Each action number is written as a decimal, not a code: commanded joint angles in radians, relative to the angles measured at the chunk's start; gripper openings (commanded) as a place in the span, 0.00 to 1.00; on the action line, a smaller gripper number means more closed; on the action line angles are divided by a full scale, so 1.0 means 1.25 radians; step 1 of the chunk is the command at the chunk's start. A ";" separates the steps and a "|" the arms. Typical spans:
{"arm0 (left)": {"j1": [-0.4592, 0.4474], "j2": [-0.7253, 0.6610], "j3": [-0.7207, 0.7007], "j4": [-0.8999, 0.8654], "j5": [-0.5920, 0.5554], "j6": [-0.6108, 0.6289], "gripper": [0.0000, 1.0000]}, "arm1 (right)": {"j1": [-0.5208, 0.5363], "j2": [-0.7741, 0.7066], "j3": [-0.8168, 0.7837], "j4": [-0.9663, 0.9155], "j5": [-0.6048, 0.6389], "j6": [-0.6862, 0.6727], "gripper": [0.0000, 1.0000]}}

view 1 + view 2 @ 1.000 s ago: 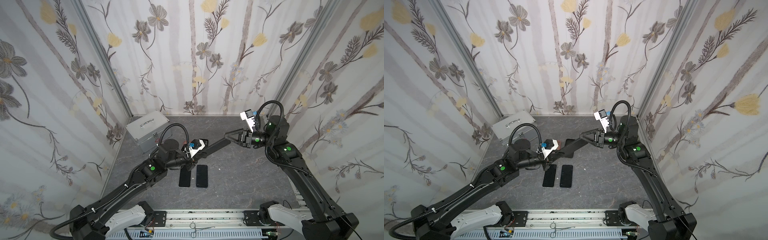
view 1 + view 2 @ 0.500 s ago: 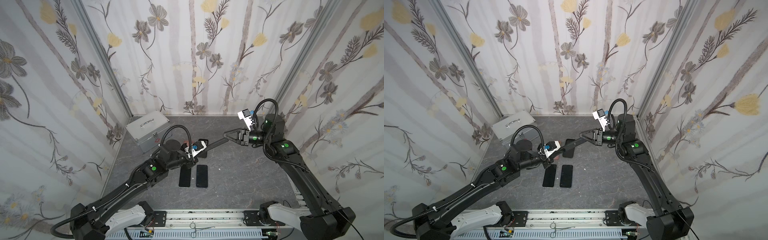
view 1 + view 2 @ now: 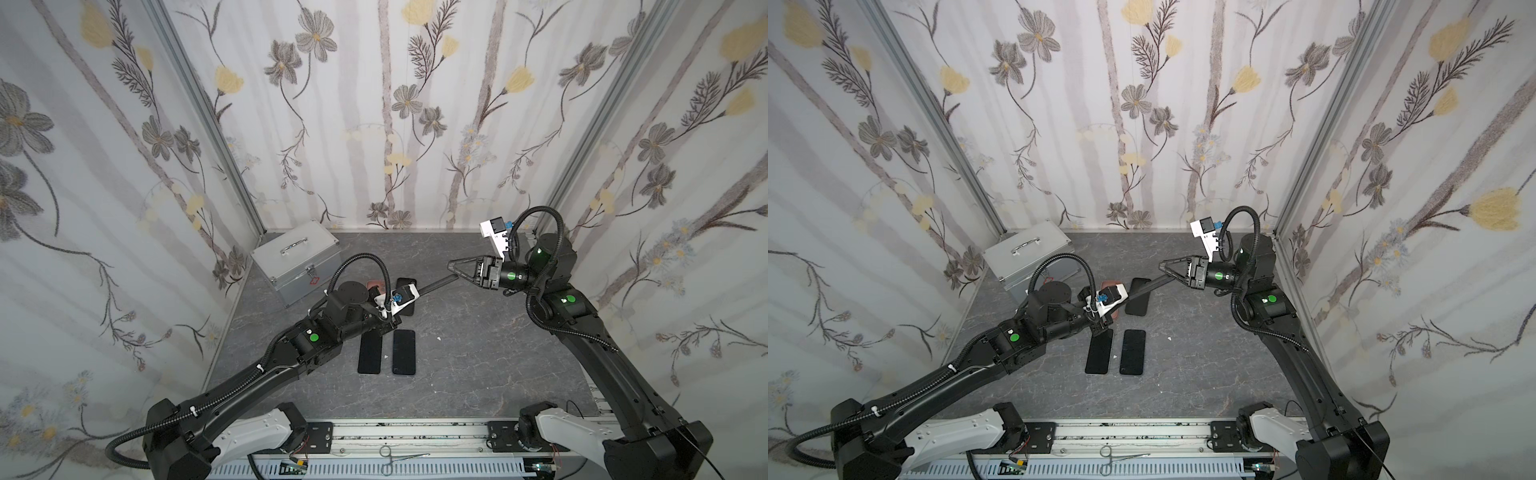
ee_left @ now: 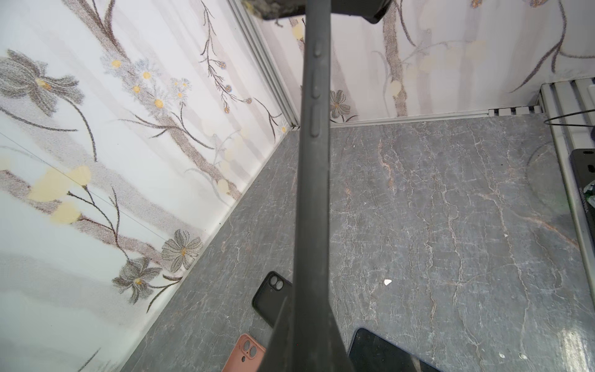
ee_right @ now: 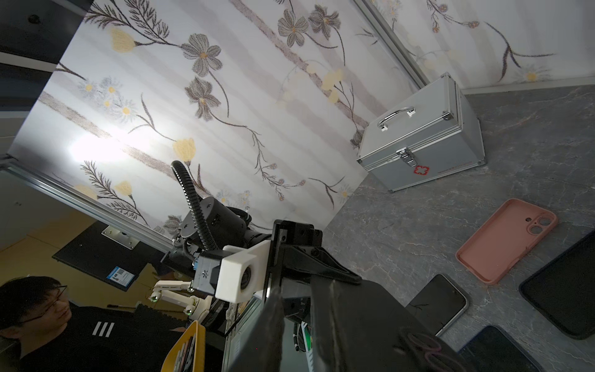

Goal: Take the phone out of the phone case
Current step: Remove the phone case from the phone.

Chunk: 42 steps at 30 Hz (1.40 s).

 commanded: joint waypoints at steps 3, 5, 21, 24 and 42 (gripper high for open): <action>-0.007 -0.006 -0.004 0.102 -0.010 -0.050 0.00 | -0.008 -0.029 -0.037 0.140 0.067 0.105 0.29; -0.007 -0.008 -0.010 0.108 -0.008 -0.078 0.00 | -0.018 -0.046 -0.041 0.137 0.113 0.080 0.36; 0.001 -0.105 -0.210 0.519 -0.010 -0.561 0.00 | 0.014 -0.222 -0.185 0.170 0.375 -0.105 0.47; 0.001 -0.101 -0.230 0.605 0.016 -0.640 0.00 | 0.068 -0.238 -0.229 0.276 0.386 -0.082 0.50; -0.059 -0.037 -0.234 0.926 0.101 -0.852 0.00 | 0.249 -0.082 -0.195 0.630 0.284 -0.012 0.56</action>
